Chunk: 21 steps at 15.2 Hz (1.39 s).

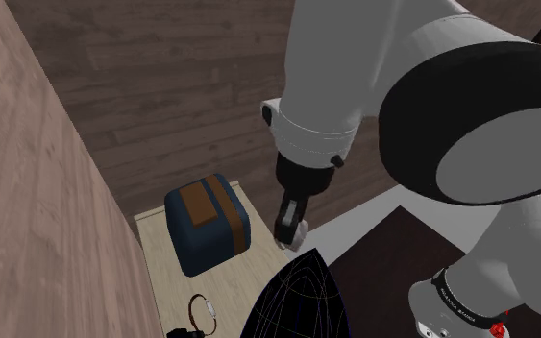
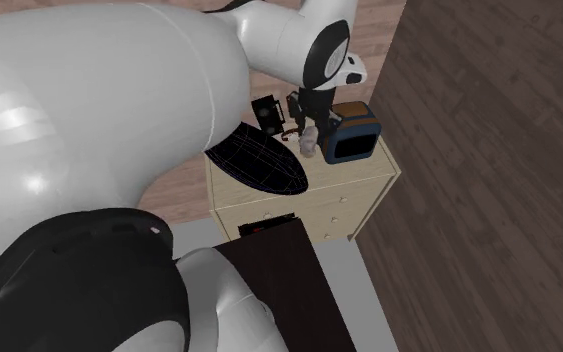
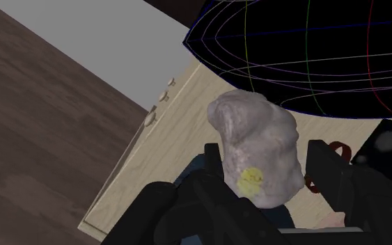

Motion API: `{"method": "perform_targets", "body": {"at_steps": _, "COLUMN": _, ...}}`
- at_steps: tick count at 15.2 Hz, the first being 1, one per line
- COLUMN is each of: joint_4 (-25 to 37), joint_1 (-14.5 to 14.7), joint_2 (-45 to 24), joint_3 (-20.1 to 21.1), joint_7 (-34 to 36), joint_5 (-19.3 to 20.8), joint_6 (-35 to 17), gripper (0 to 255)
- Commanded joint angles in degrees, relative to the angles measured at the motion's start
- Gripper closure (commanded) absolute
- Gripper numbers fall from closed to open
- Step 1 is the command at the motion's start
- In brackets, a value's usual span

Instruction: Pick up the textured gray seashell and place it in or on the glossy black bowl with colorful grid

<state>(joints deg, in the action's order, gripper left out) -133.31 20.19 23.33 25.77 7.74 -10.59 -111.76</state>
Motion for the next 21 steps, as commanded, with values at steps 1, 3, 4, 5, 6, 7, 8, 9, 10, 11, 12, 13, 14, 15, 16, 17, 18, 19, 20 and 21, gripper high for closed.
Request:
{"method": "perform_targets", "body": {"at_steps": 1, "joint_4": 0.1, "joint_1": 1.1, "joint_2": 0.7, "joint_3": 1.6, "joint_7": 2.4, "joint_5": -0.9, "joint_6": 0.5, "gripper": 255}}
{"method": "perform_targets", "body": {"at_steps": 3, "joint_4": 0.1, "joint_1": 2.4, "joint_2": 1.4, "joint_3": 3.4, "joint_7": 4.9, "joint_5": -2.0, "joint_6": 1.0, "gripper": 255}}
{"method": "perform_targets", "body": {"at_steps": 4, "joint_4": 0.2, "joint_1": 3.0, "joint_2": 1.7, "joint_3": 4.4, "joint_7": 6.2, "joint_5": -2.4, "joint_6": 1.2, "gripper": 255}}
{"method": "perform_targets", "body": {"at_steps": 5, "joint_4": 0.4, "joint_1": 3.6, "joint_2": 1.9, "joint_3": 5.4, "joint_7": 7.6, "joint_5": -2.9, "joint_6": 1.3, "gripper": 255}}
{"method": "perform_targets", "body": {"at_steps": 6, "joint_4": 0.7, "joint_1": 4.1, "joint_2": 2.0, "joint_3": 6.4, "joint_7": 8.9, "joint_5": -3.4, "joint_6": 1.5, "gripper": 255}}
{"method": "perform_targets", "body": {"at_steps": 7, "joint_4": 1.0, "joint_1": 4.7, "joint_2": 2.0, "joint_3": 7.4, "joint_7": 10.3, "joint_5": -3.8, "joint_6": 1.7, "gripper": 255}}
{"method": "perform_targets", "body": {"at_steps": 8, "joint_4": 1.4, "joint_1": 5.2, "joint_2": 2.0, "joint_3": 8.4, "joint_7": 11.7, "joint_5": -4.1, "joint_6": 1.8, "gripper": 255}}
{"method": "perform_targets", "body": {"at_steps": 9, "joint_4": 1.8, "joint_1": 5.6, "joint_2": 1.9, "joint_3": 9.5, "joint_7": 13.1, "joint_5": -4.5, "joint_6": 2.0, "gripper": 255}}
{"method": "perform_targets", "body": {"at_steps": 10, "joint_4": 2.3, "joint_1": 6.1, "joint_2": 1.8, "joint_3": 10.5, "joint_7": 14.6, "joint_5": -4.8, "joint_6": 2.1, "gripper": 255}}
{"method": "perform_targets", "body": {"at_steps": 11, "joint_4": 2.9, "joint_1": 6.5, "joint_2": 1.6, "joint_3": 11.6, "joint_7": 16.0, "joint_5": -5.1, "joint_6": 2.2, "gripper": 255}}
{"method": "perform_targets", "body": {"at_steps": 12, "joint_4": 4.0, "joint_1": 7.1, "joint_2": 1.0, "joint_3": 13.6, "joint_7": 18.6, "joint_5": -5.4, "joint_6": 2.4, "gripper": 255}}
{"method": "perform_targets", "body": {"at_steps": 13, "joint_4": 3.3, "joint_1": 7.1, "joint_2": 0.8, "joint_3": 13.8, "joint_7": 18.6, "joint_5": -5.5, "joint_6": 1.6, "gripper": 255}}
{"method": "perform_targets", "body": {"at_steps": 14, "joint_4": 2.7, "joint_1": 7.1, "joint_2": 0.6, "joint_3": 14.0, "joint_7": 18.6, "joint_5": -5.5, "joint_6": 0.8, "gripper": 255}}
{"method": "perform_targets", "body": {"at_steps": 15, "joint_4": 2.1, "joint_1": 7.1, "joint_2": 0.4, "joint_3": 14.3, "joint_7": 18.7, "joint_5": -5.5, "joint_6": 0.0, "gripper": 255}}
{"method": "perform_targets", "body": {"at_steps": 16, "joint_4": 1.5, "joint_1": 7.1, "joint_2": 0.2, "joint_3": 14.5, "joint_7": 18.7, "joint_5": -5.6, "joint_6": -0.8, "gripper": 255}}
{"method": "perform_targets", "body": {"at_steps": 17, "joint_4": 0.9, "joint_1": 7.1, "joint_2": 0.0, "joint_3": 14.7, "joint_7": 18.7, "joint_5": -5.6, "joint_6": -1.6, "gripper": 255}}
{"method": "perform_targets", "body": {"at_steps": 18, "joint_4": 0.4, "joint_1": 7.0, "joint_2": -0.3, "joint_3": 15.0, "joint_7": 18.8, "joint_5": -5.6, "joint_6": -2.4, "gripper": 255}}
{"method": "perform_targets", "body": {"at_steps": 19, "joint_4": -0.2, "joint_1": 7.0, "joint_2": -0.6, "joint_3": 15.2, "joint_7": 18.8, "joint_5": -5.6, "joint_6": -3.3, "gripper": 255}}
{"method": "perform_targets", "body": {"at_steps": 20, "joint_4": -0.8, "joint_1": 7.0, "joint_2": -0.9, "joint_3": 15.4, "joint_7": 18.9, "joint_5": -5.6, "joint_6": -4.1, "gripper": 255}}
{"method": "perform_targets", "body": {"at_steps": 21, "joint_4": -1.3, "joint_1": 6.9, "joint_2": -1.2, "joint_3": 15.7, "joint_7": 19.0, "joint_5": -5.6, "joint_6": -4.9, "gripper": 255}}
